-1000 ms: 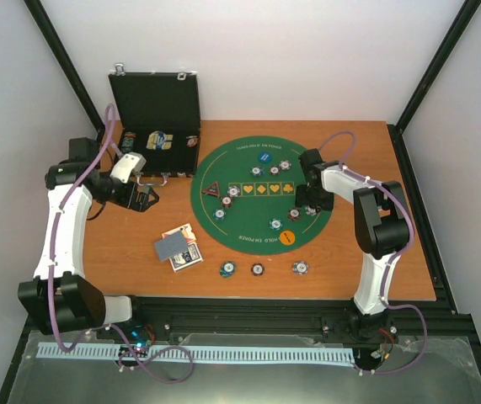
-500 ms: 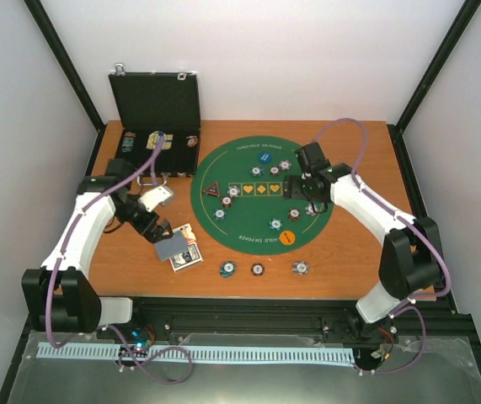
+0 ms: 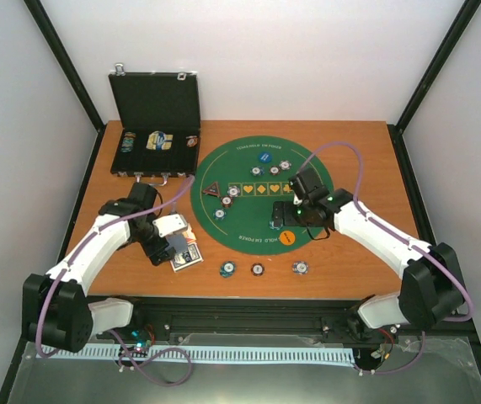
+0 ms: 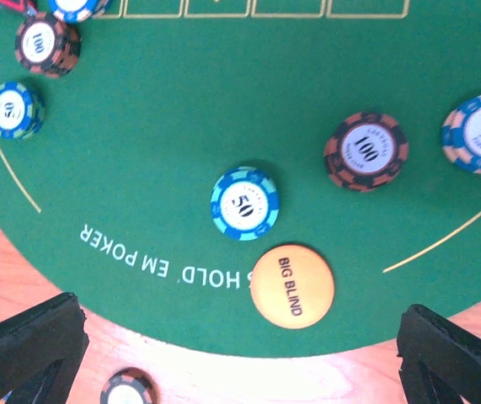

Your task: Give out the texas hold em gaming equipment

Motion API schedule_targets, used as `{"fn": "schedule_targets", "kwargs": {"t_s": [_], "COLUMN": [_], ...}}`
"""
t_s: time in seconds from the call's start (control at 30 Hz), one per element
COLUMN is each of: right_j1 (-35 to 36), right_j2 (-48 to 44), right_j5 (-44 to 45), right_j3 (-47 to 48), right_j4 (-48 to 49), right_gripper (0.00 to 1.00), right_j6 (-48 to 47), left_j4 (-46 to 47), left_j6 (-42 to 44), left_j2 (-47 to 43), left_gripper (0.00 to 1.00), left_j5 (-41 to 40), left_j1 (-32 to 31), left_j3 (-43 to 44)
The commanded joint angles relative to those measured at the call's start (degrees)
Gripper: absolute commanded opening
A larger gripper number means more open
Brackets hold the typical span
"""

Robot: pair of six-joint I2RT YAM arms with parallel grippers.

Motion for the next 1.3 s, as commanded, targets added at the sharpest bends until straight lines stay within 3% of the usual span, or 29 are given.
{"fn": "schedule_targets", "kwargs": {"t_s": [0.0,1.27], "right_j1": [2.12,6.57], "right_j2": [-1.55,-1.63], "right_j5": [-1.07,-0.88], "right_j3": [-1.31,-0.52], "right_j4": [1.55,1.03], "right_gripper": [1.00,0.99], "right_j6": [1.31,2.47], "left_j4": [5.60,15.24], "left_j6": [2.98,9.89], "left_j2": [-2.18,0.79], "left_gripper": [1.00,1.00], "left_j5": [-3.30,-7.83], "left_j1": [-0.82,-0.90], "left_j3": [-2.43,-11.43]}}
